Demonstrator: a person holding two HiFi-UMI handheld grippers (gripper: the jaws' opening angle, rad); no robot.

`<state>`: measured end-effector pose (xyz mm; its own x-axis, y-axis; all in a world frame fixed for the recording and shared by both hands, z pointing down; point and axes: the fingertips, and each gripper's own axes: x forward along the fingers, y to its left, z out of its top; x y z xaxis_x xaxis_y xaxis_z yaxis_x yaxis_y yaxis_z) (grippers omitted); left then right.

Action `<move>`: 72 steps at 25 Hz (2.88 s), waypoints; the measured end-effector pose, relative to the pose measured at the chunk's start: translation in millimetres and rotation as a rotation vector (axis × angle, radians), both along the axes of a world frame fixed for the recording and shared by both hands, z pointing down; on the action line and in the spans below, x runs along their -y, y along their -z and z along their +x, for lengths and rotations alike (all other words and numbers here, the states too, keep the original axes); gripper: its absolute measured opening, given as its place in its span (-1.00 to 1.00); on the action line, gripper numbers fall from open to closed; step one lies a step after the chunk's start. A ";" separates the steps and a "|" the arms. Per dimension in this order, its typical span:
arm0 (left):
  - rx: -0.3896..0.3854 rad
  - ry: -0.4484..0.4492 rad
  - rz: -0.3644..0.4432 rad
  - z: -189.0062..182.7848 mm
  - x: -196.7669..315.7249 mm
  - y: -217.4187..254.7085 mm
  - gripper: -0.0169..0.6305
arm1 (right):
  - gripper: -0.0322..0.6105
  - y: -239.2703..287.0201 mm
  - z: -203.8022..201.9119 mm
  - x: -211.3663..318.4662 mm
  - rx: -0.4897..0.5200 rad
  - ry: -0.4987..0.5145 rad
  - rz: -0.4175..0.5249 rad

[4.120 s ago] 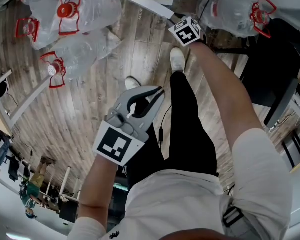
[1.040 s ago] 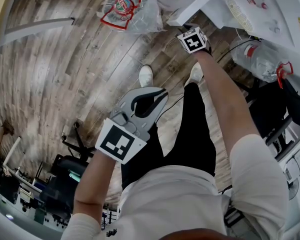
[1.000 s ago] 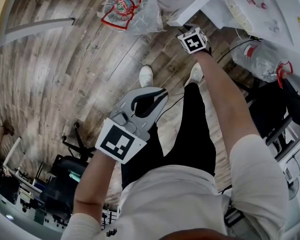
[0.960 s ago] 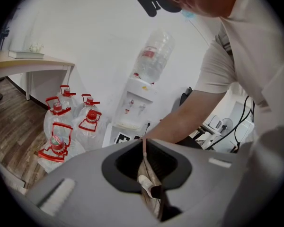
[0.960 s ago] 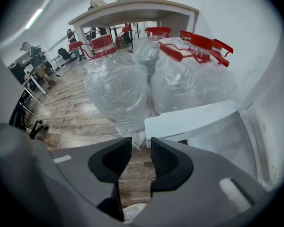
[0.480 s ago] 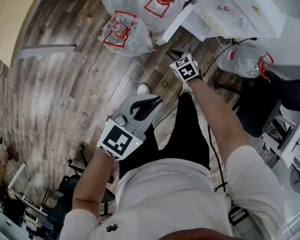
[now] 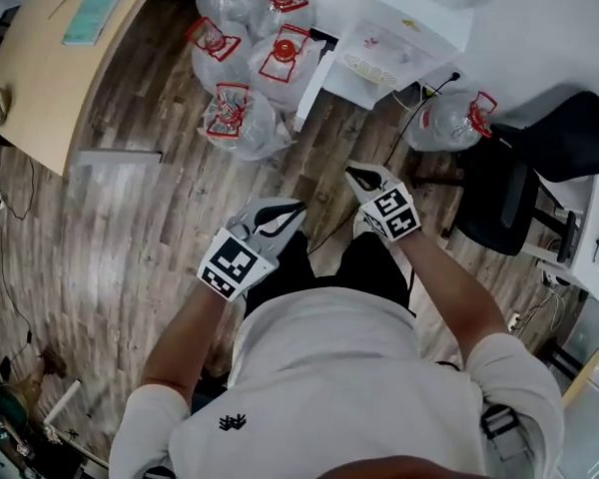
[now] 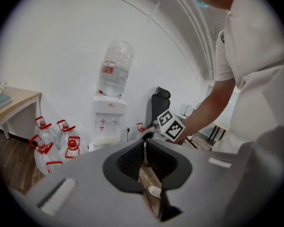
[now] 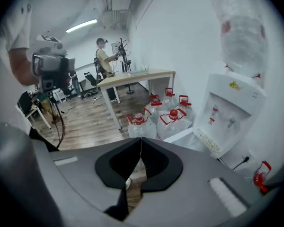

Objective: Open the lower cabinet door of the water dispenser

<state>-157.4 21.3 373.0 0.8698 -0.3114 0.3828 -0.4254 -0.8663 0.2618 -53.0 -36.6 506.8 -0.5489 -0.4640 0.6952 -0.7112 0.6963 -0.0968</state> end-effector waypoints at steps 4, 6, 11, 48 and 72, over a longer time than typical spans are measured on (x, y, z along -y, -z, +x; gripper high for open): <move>0.019 0.007 0.015 16.9 -11.4 15.6 -0.77 | -0.89 55.0 25.0 -46.1 0.057 -0.046 0.027; 0.041 0.014 0.024 24.7 -20.0 20.0 -0.77 | -0.89 77.3 35.2 -69.6 0.078 -0.045 0.035; 0.033 0.017 0.035 60.3 -49.4 38.5 -0.77 | -0.89 120.2 66.0 -116.0 0.119 -0.022 0.086; 0.056 0.156 0.096 183.1 -230.7 78.8 -0.77 | -0.89 197.8 210.2 -306.5 0.235 -0.026 0.248; 0.082 0.149 0.088 193.4 -252.4 74.0 -0.77 | -0.89 198.4 215.7 -320.9 0.278 -0.031 0.264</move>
<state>36.0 273.7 299.0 0.7786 -0.4699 0.4159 -0.5674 -0.8103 0.1467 162.7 284.3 308.4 -0.6826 -0.6264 0.3763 -0.7042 0.7015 -0.1096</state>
